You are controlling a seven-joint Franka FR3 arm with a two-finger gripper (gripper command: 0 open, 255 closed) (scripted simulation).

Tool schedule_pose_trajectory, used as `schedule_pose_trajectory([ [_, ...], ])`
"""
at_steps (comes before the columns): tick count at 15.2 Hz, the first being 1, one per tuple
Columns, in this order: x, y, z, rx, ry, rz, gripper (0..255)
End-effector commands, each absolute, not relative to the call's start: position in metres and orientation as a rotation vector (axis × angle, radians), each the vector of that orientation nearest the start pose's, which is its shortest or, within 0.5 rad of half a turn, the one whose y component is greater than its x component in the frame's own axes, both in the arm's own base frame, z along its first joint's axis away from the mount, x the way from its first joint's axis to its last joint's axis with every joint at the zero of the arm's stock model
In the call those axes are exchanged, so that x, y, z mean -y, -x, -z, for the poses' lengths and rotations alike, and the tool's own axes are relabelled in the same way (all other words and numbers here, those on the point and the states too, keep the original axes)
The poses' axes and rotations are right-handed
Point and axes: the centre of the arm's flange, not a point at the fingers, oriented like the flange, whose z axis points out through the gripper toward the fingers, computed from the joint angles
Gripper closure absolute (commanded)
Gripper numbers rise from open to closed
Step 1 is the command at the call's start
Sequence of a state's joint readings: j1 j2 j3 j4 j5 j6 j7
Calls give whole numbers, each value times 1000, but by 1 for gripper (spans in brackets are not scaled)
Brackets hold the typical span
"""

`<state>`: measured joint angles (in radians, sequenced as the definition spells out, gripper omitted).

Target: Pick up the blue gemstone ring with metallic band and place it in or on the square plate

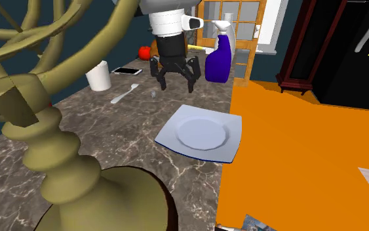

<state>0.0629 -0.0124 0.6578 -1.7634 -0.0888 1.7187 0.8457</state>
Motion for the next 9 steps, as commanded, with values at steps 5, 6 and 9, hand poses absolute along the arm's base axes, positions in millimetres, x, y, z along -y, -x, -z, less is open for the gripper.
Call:
schedule_pose_trajectory([
  [5,-442,-453,-542,-229,3268,104,0],
  [6,-455,-459,-540,-237,3275,109,0],
  [9,-494,-475,-535,-262,3295,125,0],
])
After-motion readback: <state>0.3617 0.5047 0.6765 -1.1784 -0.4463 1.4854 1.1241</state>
